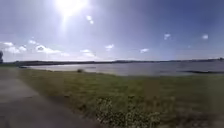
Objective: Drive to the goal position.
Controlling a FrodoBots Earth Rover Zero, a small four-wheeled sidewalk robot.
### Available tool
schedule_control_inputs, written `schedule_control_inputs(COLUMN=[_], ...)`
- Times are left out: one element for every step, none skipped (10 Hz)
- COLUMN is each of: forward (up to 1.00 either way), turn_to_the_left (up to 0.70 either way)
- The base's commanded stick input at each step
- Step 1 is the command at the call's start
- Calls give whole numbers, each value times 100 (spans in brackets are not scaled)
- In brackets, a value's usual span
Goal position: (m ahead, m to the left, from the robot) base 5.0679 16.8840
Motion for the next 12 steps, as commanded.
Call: schedule_control_inputs(forward=[0,0,0,0,0,0,0,0,0,0,0,0], turn_to_the_left=[0,0,0,0,11,58,70,70,70,70,70,70])
